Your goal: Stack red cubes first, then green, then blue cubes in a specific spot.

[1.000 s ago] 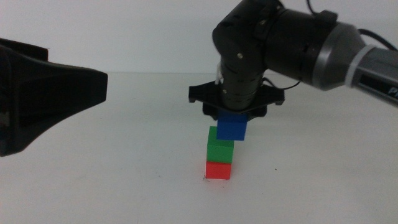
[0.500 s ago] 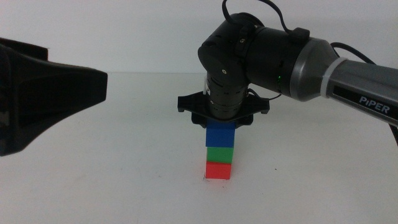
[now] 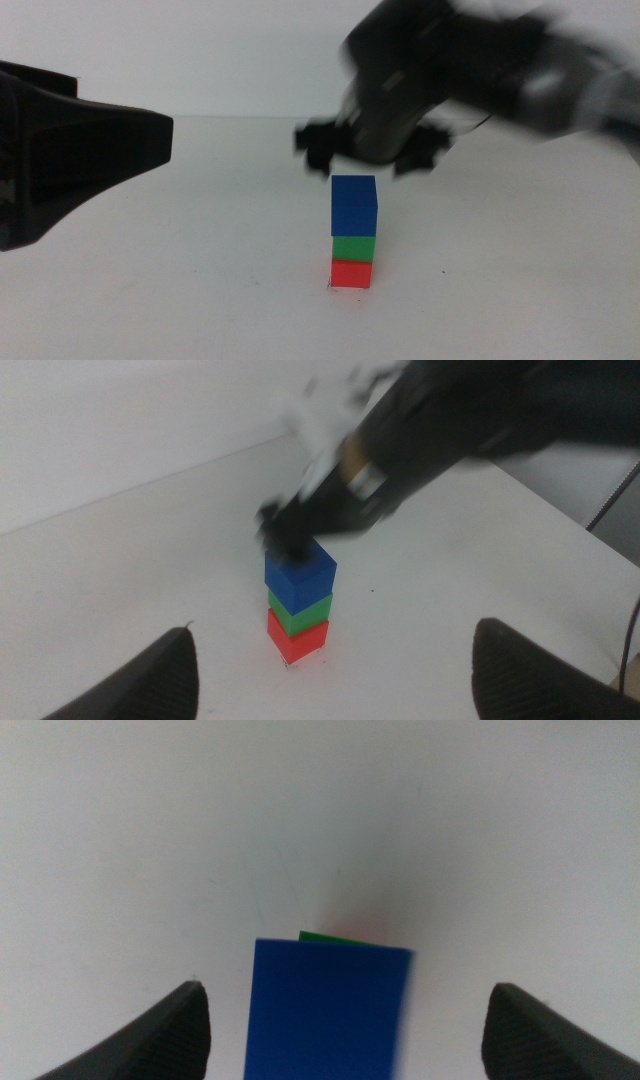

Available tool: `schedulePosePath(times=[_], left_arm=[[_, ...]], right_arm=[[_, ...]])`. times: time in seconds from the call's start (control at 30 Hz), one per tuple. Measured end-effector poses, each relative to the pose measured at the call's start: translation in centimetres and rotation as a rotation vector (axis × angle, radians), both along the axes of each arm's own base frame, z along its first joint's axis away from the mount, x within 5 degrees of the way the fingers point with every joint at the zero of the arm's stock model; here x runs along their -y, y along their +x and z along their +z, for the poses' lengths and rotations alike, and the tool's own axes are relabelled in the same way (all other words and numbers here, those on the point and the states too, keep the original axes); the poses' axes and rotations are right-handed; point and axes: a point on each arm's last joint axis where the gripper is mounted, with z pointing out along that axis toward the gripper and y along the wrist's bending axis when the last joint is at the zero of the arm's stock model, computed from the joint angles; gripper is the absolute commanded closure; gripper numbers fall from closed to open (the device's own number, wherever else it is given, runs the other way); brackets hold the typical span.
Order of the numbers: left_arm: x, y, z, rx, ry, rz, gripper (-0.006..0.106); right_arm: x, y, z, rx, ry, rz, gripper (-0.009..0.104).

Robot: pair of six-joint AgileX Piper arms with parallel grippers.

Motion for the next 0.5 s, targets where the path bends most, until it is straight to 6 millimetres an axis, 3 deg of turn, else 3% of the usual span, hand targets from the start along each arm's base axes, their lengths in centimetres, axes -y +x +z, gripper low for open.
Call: schedulePosePath(times=[0.1,0.13,0.23,0.37,0.5], left_arm=[[0.0,0.0,0.0,0.000,0.000,0.000,0.007],[0.0,0.0,0.0,0.000,0.000,0.000,0.007],[0.0,0.0,0.0,0.000,0.000,0.000,0.007],[0.0,0.0,0.0,0.000,0.000,0.000,0.007],[0.0,0.0,0.0,0.000,0.000,0.000,0.007]], right_arm=[[3.7,-1.9,5.0,0.093,0.035,0.030,0.002],[5.8,-3.0,6.7,0.134,0.046,0.040,0.002],[11.3,-5.6,8.9,0.231,0.055,0.051,0.002],[18.6,-9.8,8.1,0.370,0.053,0.064,0.002],[23.5,-13.4,7.1,0.540,0.065,0.017,0.002]])
